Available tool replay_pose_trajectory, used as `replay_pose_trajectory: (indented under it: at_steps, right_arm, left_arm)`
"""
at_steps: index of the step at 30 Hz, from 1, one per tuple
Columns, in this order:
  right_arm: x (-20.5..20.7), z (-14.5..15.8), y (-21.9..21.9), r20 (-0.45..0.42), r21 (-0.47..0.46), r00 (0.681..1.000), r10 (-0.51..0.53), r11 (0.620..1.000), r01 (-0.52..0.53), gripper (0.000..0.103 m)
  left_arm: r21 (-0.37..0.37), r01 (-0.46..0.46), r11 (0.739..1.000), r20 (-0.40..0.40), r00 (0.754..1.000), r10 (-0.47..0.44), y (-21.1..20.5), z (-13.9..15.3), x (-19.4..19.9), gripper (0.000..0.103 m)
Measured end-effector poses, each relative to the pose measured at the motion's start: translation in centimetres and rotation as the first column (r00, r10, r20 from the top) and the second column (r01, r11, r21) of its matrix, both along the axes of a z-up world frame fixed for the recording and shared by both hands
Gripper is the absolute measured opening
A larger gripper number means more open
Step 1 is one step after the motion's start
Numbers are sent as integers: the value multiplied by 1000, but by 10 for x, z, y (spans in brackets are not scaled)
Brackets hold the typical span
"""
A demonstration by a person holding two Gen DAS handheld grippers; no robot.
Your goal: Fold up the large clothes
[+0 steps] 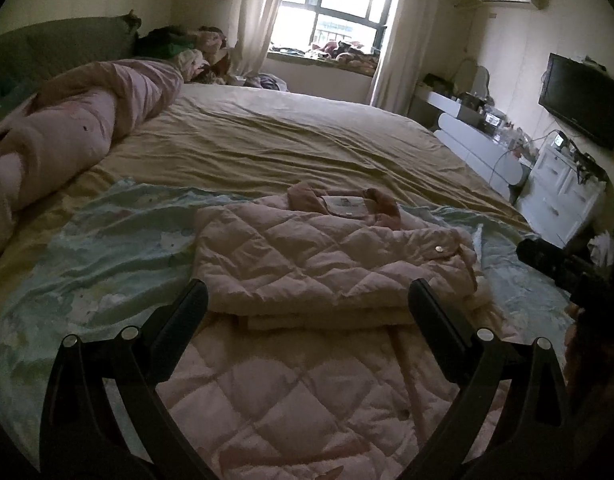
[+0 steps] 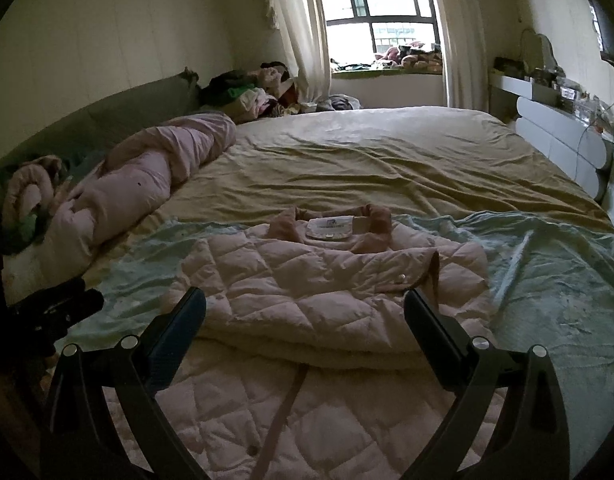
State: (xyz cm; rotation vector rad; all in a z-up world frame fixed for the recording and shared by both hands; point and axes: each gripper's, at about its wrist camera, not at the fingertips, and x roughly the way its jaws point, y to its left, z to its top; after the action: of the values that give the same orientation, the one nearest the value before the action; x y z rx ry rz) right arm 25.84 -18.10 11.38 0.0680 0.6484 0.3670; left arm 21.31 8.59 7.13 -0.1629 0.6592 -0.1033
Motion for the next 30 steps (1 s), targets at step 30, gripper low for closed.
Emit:
replay_pose_trajectory:
  at_steps: [30]
  right_arm:
    - [-71,2,-34,9,-12,998,57,998,-57,99]
  left_arm:
    - [53,-12,999,-9,1000,12,-31,2,-71,94]
